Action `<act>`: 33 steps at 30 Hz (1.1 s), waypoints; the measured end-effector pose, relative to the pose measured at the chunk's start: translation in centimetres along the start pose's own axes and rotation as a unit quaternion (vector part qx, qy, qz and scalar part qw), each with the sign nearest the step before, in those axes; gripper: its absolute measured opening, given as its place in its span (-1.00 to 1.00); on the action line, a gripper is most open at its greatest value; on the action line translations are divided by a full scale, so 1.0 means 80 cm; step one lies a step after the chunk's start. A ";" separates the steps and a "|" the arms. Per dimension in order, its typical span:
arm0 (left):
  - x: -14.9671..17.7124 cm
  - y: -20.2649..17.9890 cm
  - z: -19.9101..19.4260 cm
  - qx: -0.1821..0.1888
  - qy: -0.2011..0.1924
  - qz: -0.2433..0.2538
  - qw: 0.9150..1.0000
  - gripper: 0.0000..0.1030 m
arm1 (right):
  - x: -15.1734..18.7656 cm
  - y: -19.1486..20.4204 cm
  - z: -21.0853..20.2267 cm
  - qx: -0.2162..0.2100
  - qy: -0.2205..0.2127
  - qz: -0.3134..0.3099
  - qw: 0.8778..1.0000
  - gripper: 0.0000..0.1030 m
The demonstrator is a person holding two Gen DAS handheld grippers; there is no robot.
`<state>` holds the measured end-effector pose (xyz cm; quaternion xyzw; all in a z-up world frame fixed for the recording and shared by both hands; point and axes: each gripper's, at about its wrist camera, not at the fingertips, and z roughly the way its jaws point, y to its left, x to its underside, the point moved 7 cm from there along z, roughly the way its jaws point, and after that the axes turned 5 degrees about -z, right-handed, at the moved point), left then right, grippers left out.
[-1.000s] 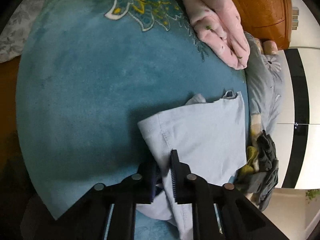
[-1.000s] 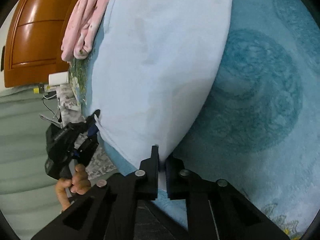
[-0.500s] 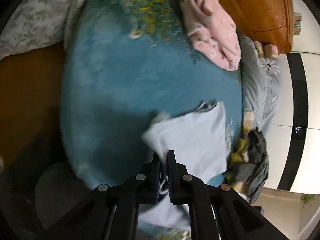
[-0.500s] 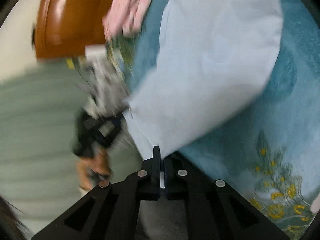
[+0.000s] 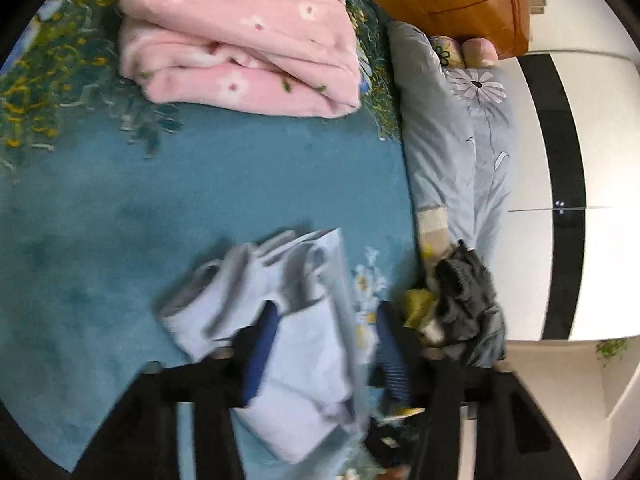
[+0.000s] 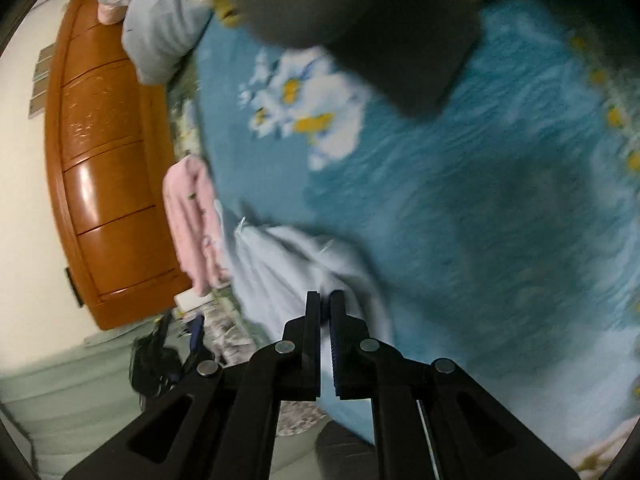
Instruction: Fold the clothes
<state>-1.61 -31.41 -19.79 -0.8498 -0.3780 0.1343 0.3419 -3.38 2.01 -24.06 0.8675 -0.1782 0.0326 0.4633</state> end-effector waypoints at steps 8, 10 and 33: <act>0.024 0.018 0.036 -0.027 0.005 0.011 1.000 0.16 | 0.017 0.003 -0.030 0.096 -0.008 -0.150 0.984 -0.13; 0.034 0.025 0.046 -0.034 0.009 0.011 0.999 0.16 | 0.030 0.018 -0.018 0.139 -0.008 -0.216 0.966 -0.14; 0.076 0.087 0.037 -0.001 0.009 -0.038 0.999 0.16 | 0.060 0.173 0.018 0.106 0.022 -0.461 0.881 -0.93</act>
